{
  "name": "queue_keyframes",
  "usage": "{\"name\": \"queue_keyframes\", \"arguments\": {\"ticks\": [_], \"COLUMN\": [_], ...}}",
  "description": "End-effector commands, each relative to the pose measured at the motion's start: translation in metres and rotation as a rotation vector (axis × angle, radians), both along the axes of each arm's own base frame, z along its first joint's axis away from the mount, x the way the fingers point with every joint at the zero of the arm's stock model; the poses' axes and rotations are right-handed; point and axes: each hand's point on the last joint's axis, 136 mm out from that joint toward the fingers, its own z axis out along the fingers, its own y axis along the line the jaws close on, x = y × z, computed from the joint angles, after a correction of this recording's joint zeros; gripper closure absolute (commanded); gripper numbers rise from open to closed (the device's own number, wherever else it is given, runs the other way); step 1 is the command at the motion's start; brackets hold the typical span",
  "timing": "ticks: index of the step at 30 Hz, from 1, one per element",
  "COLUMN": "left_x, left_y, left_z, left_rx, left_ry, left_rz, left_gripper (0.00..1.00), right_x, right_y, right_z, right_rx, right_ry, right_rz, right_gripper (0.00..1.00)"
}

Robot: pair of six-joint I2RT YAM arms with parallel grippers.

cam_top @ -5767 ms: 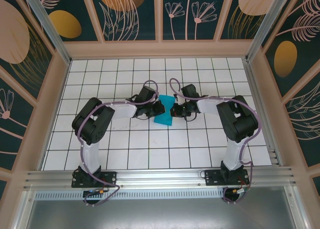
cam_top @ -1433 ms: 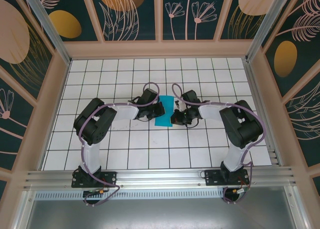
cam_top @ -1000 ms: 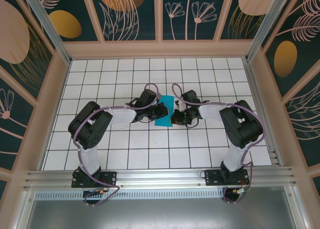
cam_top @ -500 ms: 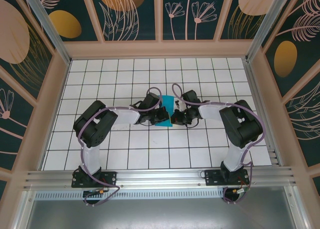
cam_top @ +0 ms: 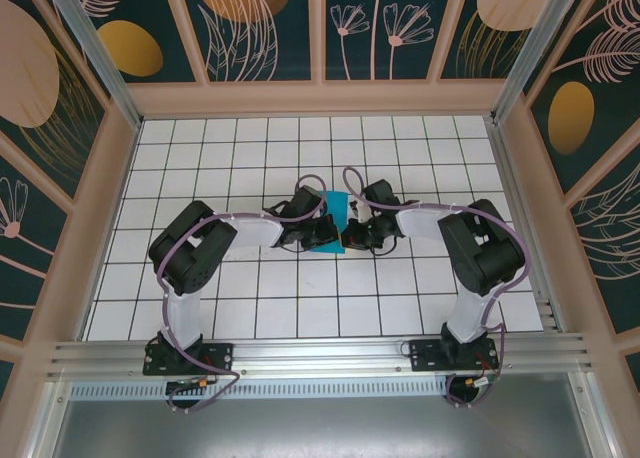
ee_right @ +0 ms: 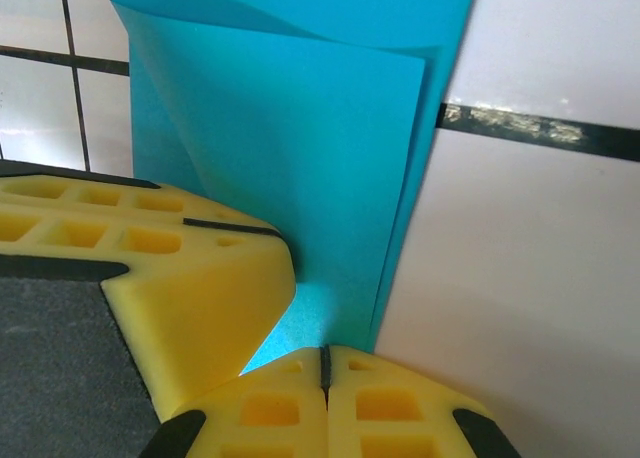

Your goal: Fold a paper plane with a square sheet of paper (pick it up from the middle)

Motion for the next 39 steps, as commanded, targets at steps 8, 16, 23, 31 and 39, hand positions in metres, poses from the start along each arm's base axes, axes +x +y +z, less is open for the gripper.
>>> {"name": "queue_keyframes", "arguments": {"ticks": [8,16,23,31,39], "left_x": [0.043,0.058,0.083,0.084,0.051], "left_y": [0.064,0.089,0.097,0.079,0.047], "left_z": [-0.022,-0.027,-0.011,0.030,0.064], "left_rx": [0.146,0.200,0.254,0.133,-0.080], "left_ry": [-0.038,-0.058,-0.137,-0.204,-0.211], "left_rz": [0.145,0.189,0.194,0.137,0.082], "left_gripper": [0.88,0.83,0.81,0.80,0.79], "right_x": [-0.052,-0.052,-0.051,-0.041,0.020], "right_y": [-0.075,-0.076,-0.074,-0.059,0.000], "right_z": [-0.084,-0.084,-0.083,-0.066,0.040], "right_rx": [-0.408,-0.414,-0.401,-0.324,0.005], "right_ry": [0.173,0.174,0.171,0.133,-0.104], "right_rz": [-0.022,-0.024,-0.029,-0.029,-0.075], "right_gripper": [0.96,0.96,0.96,0.96,0.92]}}
